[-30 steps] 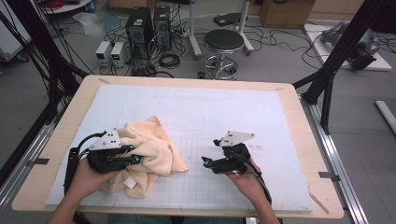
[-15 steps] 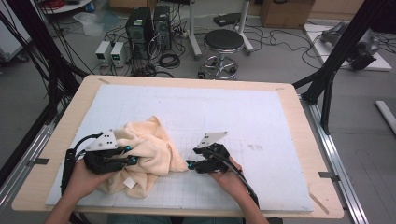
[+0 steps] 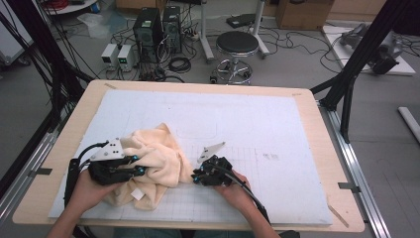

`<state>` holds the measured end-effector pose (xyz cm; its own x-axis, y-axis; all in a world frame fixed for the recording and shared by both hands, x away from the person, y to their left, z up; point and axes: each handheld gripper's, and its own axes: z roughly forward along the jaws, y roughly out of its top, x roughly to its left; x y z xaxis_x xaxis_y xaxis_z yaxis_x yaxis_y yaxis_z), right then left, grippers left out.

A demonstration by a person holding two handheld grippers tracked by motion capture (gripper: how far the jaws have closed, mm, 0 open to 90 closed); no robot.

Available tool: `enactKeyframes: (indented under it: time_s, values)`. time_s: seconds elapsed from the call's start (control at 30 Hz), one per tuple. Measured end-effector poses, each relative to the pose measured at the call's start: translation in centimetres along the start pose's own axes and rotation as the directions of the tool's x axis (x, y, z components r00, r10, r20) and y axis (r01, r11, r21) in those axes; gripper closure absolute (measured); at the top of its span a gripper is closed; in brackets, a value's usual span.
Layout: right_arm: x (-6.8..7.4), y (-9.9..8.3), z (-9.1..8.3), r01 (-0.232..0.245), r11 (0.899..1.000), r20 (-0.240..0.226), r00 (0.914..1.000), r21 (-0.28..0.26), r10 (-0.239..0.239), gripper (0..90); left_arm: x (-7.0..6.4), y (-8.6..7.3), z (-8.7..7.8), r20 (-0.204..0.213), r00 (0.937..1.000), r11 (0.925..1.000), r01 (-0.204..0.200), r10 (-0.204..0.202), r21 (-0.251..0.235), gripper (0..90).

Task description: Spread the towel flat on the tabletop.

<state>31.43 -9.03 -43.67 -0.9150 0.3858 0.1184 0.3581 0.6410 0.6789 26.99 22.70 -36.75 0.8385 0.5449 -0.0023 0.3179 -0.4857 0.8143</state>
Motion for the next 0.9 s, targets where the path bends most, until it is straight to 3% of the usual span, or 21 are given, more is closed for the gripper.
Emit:
enactKeyframes:
  time_s: [0.1,0.23,0.37,0.57,0.77,0.9]
  values:
    - [-0.1,0.0,0.1,-0.01,1.0,-0.037,0.9993,-0.001,0.01,86.6,0.0,0.0,0.0,-0.002,1.0,1.0,-0.003,0.003,0.001,74.5]
    - [0.1,0.1,-0.2,0.036,0.999,-0.003,0.9994,0.003,-0.036,88.1,0.0,0.1,-0.1,-0.002,1.0,1.0,-0.002,0.002,0.0,74.6]
    - [-0.5,0.0,-1.7,0.008,0.999,0.017,0.9998,-0.035,-0.008,88.3,-0.1,0.4,-0.2,0.012,0.9999,0.9999,0.008,-0.008,-0.014,74.5]
    - [-1.9,-0.9,-4.9,-0.011,0.998,0.093,0.9956,-0.062,0.017,88.3,-0.7,1.9,0.6,0.045,0.999,0.9996,0.0,0.001,-0.027,74.5]
    - [-3.9,-2.6,-8.9,-0.043,0.996,0.19,0.9801,-0.081,0.058,88.2,-2.3,3.8,2.6,0.098,0.9951,0.9992,-0.012,0.015,-0.038,74.5]
    - [-5.0,-3.8,-11.2,-0.067,0.994,0.23,0.9694,-0.084,0.085,88.2,-3.5,5.0,4.0,0.134,0.9905,0.9989,-0.026,0.031,-0.04,74.5]
